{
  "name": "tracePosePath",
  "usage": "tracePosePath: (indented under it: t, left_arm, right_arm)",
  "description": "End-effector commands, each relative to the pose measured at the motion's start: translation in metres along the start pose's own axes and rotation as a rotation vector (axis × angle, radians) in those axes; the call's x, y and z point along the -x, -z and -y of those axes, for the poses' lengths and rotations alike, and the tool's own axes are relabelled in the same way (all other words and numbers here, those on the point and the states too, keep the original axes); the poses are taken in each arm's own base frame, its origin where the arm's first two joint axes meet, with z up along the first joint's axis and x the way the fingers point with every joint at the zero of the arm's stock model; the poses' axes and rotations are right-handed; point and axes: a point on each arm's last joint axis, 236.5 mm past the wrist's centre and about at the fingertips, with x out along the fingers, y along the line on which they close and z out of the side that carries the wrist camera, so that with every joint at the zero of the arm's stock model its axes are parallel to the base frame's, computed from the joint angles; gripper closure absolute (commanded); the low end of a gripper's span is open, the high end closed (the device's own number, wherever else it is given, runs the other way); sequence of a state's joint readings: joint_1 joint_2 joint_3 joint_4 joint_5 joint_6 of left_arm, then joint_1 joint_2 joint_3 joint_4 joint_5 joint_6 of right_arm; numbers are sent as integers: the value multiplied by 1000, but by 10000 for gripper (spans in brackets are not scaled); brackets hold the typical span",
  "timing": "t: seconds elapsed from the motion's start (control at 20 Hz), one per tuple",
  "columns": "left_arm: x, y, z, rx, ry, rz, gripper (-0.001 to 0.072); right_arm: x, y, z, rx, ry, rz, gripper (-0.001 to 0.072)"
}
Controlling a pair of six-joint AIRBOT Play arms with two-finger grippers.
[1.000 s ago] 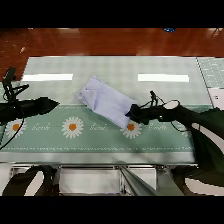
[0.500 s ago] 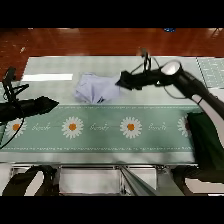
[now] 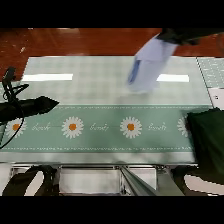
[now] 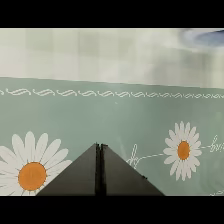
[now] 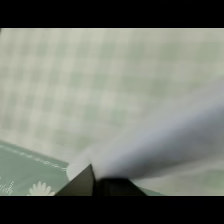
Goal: Fold the shirts.
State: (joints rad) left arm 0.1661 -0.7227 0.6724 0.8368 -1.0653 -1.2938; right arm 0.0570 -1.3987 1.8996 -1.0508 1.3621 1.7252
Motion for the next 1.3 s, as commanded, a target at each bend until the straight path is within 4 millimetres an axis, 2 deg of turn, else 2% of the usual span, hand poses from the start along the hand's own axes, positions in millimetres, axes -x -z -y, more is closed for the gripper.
tracePosePath:
  t: [0.0, 0.15, 0.35, 0.5, 0.6, 0.7, 0.85, 0.95, 1.05, 1.15, 1.2, 1.25]
  left_arm:
    - [0, 0, 0, -1, 0, 0, 693]
    - [0, -2, 0, -1, -2, 9, 693]
    - [0, -6, -1, -1, -6, 24, 693]
    - [0, -11, 0, -3, -6, 48, 693]
    - [-3, -13, 6, -15, 5, 57, 693]
    - [-6, -12, 15, -41, 20, 57, 693]
    - [-13, -9, 31, -86, 47, 55, 693]
    - [-17, -9, 41, -111, 61, 65, 693]
    - [-24, -9, 46, -123, 69, 64, 693]
    - [-32, -7, 45, -119, 67, 48, 693]
    - [-37, -5, 41, -109, 61, 33, 693]
    - [-44, -3, 36, -98, 54, 14, 693]
  right_arm:
    - [85, -9, 48, -118, 132, 86, 689]
    - [148, 8, 93, -229, 254, 115, 690]
    - [214, 45, 141, -357, 414, 118, 691]
    - [254, 71, 170, -439, 530, 148, 691]
    - [268, 96, 189, -515, 585, 155, 691]
    - [273, 139, 210, -593, 655, 109, 691]
    - [286, 243, 249, -830, 861, -15, 691]
    - [296, 303, 258, -1021, 985, -45, 691]
    - [299, 337, 263, -1104, 1073, -58, 690]
    - [302, 371, 262, -1191, 1152, -140, 676]
    - [302, 387, 260, -1245, 1181, -187, 549]
    - [299, 395, 261, -1262, 1181, -215, 359]
